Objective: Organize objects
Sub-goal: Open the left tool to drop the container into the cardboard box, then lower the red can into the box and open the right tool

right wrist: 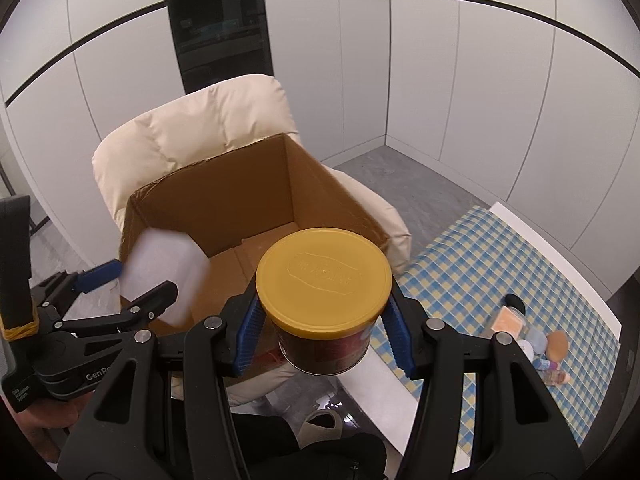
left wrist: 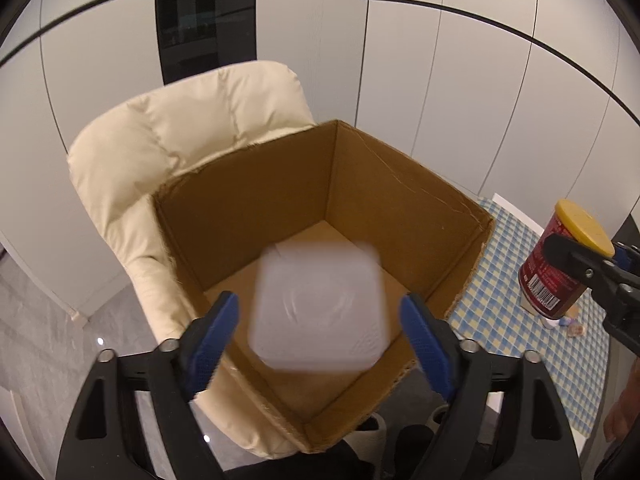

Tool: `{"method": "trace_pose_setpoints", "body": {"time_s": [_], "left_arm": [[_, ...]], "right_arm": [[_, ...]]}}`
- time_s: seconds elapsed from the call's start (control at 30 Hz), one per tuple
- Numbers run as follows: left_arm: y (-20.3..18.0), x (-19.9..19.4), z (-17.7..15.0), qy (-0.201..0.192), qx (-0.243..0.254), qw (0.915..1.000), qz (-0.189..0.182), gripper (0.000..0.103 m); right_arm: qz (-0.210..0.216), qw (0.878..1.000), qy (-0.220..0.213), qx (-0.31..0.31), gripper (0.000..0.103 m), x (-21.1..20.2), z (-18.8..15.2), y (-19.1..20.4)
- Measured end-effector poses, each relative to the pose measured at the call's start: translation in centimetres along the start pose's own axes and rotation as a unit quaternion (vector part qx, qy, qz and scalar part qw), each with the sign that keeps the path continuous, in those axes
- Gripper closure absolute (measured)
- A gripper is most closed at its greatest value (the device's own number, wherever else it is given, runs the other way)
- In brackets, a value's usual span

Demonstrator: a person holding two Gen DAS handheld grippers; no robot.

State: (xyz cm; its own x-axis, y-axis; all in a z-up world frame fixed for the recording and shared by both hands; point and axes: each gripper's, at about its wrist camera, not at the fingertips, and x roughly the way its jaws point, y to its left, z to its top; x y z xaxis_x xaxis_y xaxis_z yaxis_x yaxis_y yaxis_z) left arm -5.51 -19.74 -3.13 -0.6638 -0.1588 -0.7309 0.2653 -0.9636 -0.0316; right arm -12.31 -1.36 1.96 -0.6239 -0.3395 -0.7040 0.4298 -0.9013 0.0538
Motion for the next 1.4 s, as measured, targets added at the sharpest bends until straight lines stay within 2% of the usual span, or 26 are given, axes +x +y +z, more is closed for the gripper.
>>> {"method": "trace_pose_setpoints", "body": {"time_s": [0.1,0.17,0.4,1.4], "left_arm": [[0.9,-0.3,0.0,-0.003,-0.009,0.9999,0.004,0.003],[1.5,-0.3,0.0,-0.003,-0.017,0.9998,0.009,0.0],[3.8,-0.8,-0.3,0.003,-0.044,0.9987,0.024,0.0],[10.9,-2.6,-2.0,0.006,-0.096,0.9936,0.059,0.0]], "right_arm": [[0.004,1.0,0.002,-0.006,0.047,0.4,0.2,0.8],[0.006,1.0,0.002,-0.009,0.047,0.5,0.2,1.3],[0.016,1.0,0.006,-0.017,0.047,1.3,0.8,2.7],[0.076,0.994,0.024,-0.07,0.046,3.9,1.6,11.5]]}}
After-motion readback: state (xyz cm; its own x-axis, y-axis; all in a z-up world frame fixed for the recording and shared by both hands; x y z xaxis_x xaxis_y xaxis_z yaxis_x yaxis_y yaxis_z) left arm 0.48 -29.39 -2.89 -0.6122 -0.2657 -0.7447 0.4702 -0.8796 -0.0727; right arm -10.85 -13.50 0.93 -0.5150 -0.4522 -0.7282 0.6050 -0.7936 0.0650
